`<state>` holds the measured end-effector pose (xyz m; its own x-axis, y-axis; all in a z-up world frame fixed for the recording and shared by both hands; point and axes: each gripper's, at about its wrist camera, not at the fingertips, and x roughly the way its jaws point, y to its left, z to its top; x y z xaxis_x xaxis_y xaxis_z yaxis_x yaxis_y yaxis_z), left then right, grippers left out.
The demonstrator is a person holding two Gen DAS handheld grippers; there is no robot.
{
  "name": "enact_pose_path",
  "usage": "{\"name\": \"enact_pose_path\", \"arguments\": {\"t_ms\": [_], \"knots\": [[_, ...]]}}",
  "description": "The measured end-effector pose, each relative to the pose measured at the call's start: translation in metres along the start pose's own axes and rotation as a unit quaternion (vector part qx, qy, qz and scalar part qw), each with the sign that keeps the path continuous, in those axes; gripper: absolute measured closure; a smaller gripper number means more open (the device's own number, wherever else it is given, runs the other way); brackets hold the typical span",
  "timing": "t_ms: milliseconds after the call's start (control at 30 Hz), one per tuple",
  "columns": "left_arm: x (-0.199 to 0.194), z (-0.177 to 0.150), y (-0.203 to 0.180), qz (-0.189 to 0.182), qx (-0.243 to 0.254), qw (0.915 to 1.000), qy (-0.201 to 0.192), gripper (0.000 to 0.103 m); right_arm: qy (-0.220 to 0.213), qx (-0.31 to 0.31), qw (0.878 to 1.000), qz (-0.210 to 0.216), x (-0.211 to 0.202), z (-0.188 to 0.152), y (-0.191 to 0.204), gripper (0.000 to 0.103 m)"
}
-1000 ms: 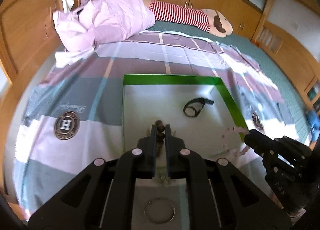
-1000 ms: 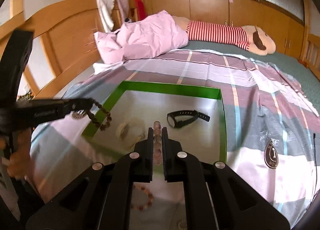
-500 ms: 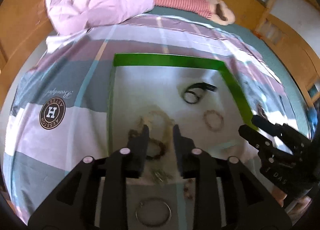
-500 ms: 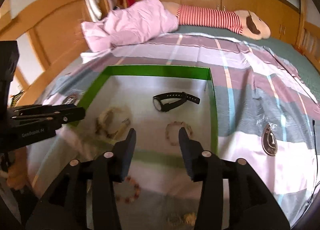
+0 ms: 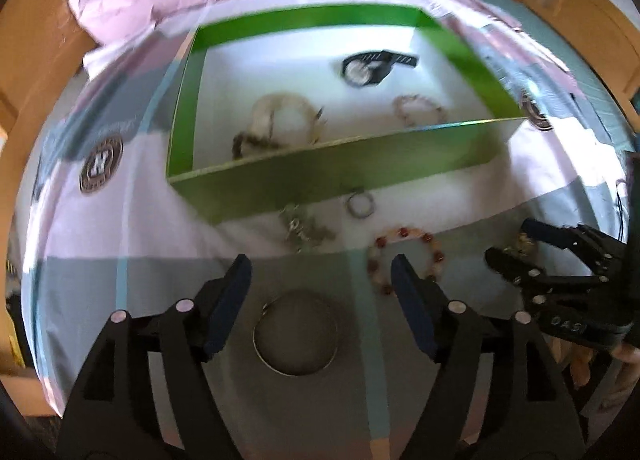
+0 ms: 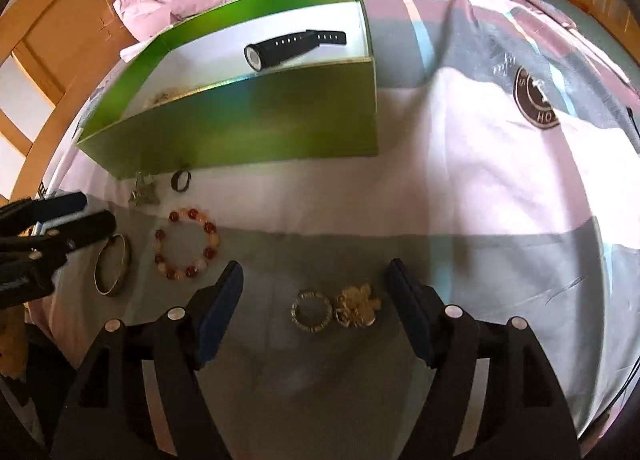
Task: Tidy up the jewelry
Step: 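Move the left gripper over the metal bangle while the right moves over the gold brooch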
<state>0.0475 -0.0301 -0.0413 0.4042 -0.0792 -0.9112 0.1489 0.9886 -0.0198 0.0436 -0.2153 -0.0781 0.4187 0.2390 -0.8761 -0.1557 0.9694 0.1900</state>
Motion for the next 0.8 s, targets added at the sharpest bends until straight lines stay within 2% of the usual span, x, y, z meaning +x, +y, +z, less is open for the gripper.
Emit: {"name": "enact_pose_path", "arguments": {"t_ms": [200, 800], "knots": [[0.013, -0.002, 0.000, 0.012, -0.005, 0.9996, 0.025, 0.027, 0.001, -0.030, 0.999, -0.014, 0.004, -0.007, 0.013, 0.030], [0.022, -0.003, -0.007, 0.026, 0.010, 0.9989, 0.039, 0.024, 0.004, -0.049, 0.999, -0.018, 0.007, -0.009, 0.020, 0.030]]}}
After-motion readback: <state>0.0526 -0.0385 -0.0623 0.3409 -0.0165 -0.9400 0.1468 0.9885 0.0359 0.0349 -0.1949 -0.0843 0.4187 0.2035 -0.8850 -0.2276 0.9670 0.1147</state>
